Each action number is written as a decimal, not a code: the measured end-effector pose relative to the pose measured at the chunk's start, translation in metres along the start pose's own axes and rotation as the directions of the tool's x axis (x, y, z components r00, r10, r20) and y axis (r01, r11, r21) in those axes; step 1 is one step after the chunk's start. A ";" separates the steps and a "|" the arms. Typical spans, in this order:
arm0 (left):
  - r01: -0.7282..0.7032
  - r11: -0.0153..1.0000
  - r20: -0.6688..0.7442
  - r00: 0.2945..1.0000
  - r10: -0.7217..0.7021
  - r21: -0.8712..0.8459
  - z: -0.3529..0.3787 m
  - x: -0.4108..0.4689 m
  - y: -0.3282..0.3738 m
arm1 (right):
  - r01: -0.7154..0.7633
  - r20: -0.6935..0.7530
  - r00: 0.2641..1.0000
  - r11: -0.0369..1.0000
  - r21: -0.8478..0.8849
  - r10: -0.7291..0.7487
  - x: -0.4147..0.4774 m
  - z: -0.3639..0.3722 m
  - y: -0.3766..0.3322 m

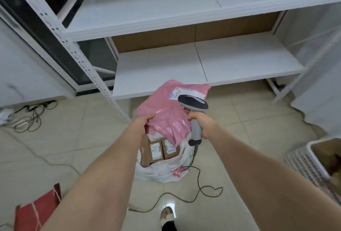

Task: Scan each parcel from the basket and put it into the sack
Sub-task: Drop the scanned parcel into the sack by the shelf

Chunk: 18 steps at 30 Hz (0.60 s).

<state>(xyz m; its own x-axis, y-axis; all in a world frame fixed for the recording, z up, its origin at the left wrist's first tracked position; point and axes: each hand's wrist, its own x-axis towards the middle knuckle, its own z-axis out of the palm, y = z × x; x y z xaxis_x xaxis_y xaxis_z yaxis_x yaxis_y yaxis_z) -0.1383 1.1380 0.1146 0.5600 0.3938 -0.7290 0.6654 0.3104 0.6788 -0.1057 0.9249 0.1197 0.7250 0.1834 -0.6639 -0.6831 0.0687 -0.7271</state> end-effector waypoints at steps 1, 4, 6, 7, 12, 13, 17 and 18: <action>0.019 1.000 -0.040 0.999 -0.019 -0.014 -0.016 0.019 -0.001 | -0.009 -0.002 1.000 1.000 -0.014 0.009 0.015 0.015 0.011; 0.017 1.000 -0.181 0.983 -0.016 0.008 -0.049 0.076 -0.010 | -0.073 -0.013 0.997 0.996 -0.042 0.072 0.056 0.054 0.047; 0.020 0.999 -0.234 0.972 -0.009 0.045 -0.056 0.097 -0.023 | -0.117 -0.031 0.993 0.993 -0.021 0.117 0.083 0.068 0.070; 0.024 0.997 -0.250 0.968 -0.006 0.070 -0.060 0.106 -0.032 | -0.128 -0.051 0.991 0.992 -0.007 0.127 0.096 0.072 0.082; 0.133 0.966 -0.299 0.952 -0.063 0.222 -0.074 0.184 -0.090 | -0.220 -0.088 0.971 0.974 0.053 0.224 0.173 0.073 0.141; 0.162 0.952 -0.309 0.948 -0.077 0.258 -0.075 0.205 -0.105 | -0.249 -0.081 0.964 0.967 0.059 0.254 0.190 0.071 0.155; 0.240 0.914 -0.304 0.943 -0.139 0.328 -0.070 0.288 -0.163 | -0.323 -0.052 0.944 0.945 0.057 0.326 0.263 0.060 0.222; 0.255 0.904 -0.287 0.945 -0.158 0.343 -0.067 0.303 -0.175 | -0.326 -0.060 0.942 0.943 0.065 0.330 0.280 0.058 0.239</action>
<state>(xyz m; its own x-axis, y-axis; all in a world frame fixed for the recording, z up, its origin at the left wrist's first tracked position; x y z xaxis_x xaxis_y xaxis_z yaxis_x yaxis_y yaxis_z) -0.1186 1.2607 -0.2193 0.2826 0.5712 -0.7706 0.9137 0.0843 0.3976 -0.0710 1.0493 -0.2303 0.4630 0.1364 -0.8758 -0.8863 0.0692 -0.4578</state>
